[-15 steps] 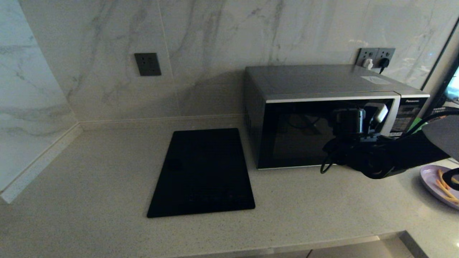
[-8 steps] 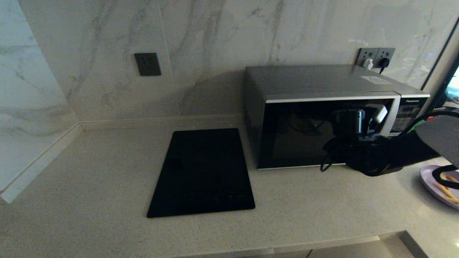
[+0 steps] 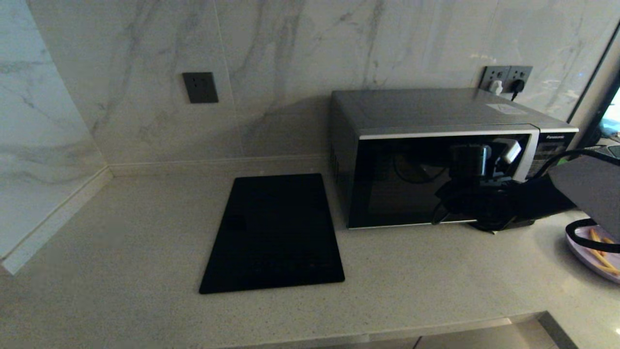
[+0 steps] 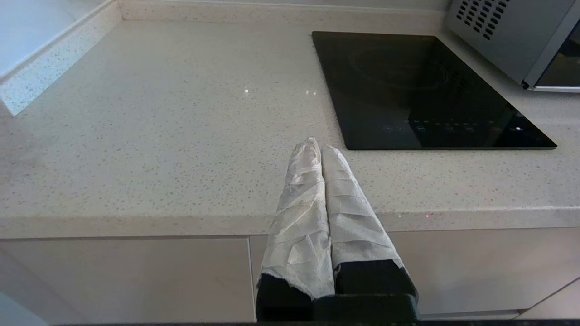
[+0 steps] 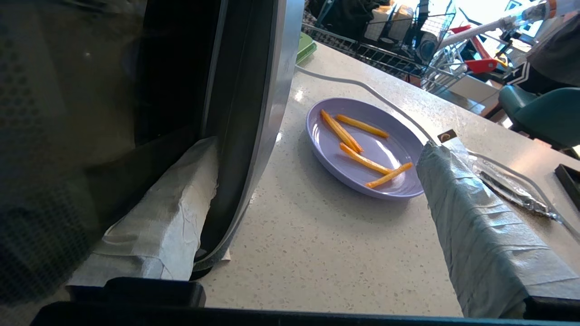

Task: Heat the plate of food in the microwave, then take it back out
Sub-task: Open the microwave oven

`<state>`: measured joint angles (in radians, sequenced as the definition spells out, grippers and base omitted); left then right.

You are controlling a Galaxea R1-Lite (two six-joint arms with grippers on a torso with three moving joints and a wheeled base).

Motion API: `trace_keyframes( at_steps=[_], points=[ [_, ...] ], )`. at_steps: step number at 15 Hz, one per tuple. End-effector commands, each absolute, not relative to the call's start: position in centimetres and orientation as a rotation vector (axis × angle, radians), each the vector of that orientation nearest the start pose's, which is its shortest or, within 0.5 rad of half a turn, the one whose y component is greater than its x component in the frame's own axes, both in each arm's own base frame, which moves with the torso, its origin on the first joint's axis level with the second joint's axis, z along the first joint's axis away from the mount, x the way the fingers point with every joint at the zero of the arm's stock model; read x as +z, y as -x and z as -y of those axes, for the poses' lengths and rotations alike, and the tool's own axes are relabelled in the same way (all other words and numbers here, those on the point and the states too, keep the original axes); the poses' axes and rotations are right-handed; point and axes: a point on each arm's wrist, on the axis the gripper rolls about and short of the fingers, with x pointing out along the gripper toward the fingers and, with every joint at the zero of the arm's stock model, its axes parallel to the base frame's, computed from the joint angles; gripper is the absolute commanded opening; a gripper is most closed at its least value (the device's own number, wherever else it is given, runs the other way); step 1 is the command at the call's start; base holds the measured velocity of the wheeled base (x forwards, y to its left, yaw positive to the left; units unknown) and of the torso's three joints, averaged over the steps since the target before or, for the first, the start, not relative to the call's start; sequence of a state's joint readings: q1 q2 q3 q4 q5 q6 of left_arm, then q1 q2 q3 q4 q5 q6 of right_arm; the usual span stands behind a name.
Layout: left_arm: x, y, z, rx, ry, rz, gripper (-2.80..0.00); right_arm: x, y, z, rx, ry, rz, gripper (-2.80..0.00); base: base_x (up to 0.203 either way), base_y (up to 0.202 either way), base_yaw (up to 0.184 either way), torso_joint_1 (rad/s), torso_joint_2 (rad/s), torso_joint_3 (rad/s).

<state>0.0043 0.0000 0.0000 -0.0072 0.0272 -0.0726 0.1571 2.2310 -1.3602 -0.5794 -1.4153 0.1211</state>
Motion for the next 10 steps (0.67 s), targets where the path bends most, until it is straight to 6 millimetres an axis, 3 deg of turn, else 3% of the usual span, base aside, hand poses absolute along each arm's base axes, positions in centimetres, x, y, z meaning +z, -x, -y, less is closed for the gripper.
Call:
trace_keyframes(
  at_steps=[1, 4, 10],
  points=[
    [7.6, 2.3, -0.1, 0.033, 0.074, 0.007, -2.8, 12.2, -43.6, -4.1, -1.281, 0.121, -0.148, 0.0, 0.0, 0.0, 0.0, 0.0, 0.0, 0.0],
    [7.6, 2.3, -0.1, 0.032, 0.074, 0.008, -2.8, 12.0, -44.1, -2.9, -1.315, 0.12, -0.148, 0.0, 0.0, 0.0, 0.0, 0.0, 0.0, 0.0],
    [7.6, 2.3, -0.1, 0.032, 0.074, 0.007, -2.8, 11.8, -44.1, -3.0, -1.327, 0.102, -0.125, 0.0, 0.0, 0.0, 0.0, 0.0, 0.0, 0.0]
  ],
)
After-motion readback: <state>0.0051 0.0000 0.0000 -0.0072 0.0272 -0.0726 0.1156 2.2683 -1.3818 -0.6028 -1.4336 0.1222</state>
